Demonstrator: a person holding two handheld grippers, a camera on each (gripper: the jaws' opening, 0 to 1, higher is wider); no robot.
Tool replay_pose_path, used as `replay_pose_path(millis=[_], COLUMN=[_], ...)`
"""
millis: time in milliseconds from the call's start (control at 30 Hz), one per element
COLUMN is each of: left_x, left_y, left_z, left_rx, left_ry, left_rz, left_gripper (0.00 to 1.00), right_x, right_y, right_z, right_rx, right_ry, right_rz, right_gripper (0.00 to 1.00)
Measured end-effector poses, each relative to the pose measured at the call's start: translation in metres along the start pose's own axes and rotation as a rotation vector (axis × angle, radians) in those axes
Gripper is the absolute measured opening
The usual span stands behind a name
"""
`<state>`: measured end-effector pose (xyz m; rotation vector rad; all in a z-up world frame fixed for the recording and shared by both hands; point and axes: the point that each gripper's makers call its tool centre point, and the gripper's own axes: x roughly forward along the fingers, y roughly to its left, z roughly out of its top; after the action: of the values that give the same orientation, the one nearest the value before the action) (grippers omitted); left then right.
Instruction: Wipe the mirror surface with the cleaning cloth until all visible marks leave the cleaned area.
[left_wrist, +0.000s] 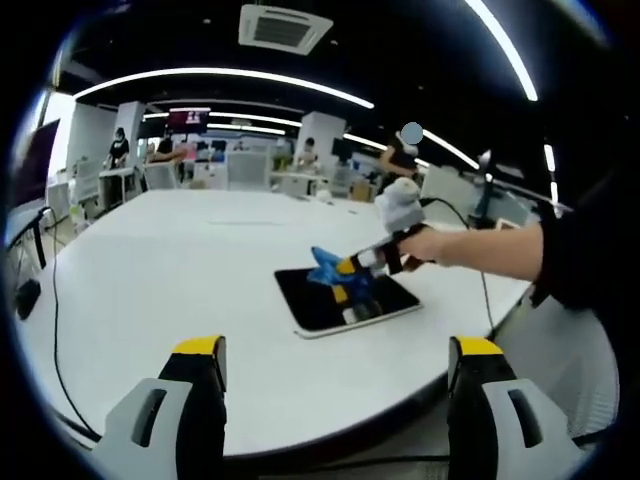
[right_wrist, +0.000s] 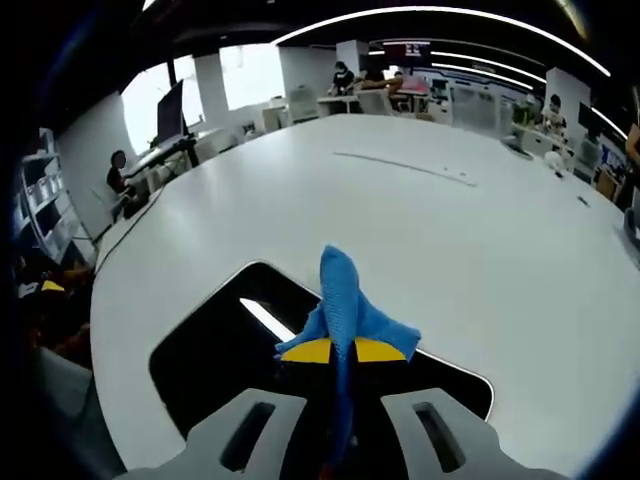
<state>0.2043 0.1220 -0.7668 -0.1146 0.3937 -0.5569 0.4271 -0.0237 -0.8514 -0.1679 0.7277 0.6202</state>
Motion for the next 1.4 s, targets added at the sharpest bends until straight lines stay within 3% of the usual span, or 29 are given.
replay_pose_path(millis=[300, 800, 1400], left_x=[0.0, 0.001, 0.001], left_y=[0.001, 0.0, 0.0], left_z=[0.0, 0.001, 0.001], left_rx=[-0.005, -0.009, -0.01], left_ry=[-0.01, -0.012, -0.009], left_rz=[0.005, -0.001, -0.003], left_gripper=[0.92, 0.92, 0.92], right_x=[-0.004, -0.023, -0.029], right_y=[-0.005, -0.042, -0.036], right_z=[-0.004, -0.022, -0.026], right_rx=[-0.006, 0.037, 0.056], right_ry=[0.0, 0.008, -0.001], right_rz=[0.001, -0.045, -0.033], right_gripper=[0.0, 0.0, 0.0])
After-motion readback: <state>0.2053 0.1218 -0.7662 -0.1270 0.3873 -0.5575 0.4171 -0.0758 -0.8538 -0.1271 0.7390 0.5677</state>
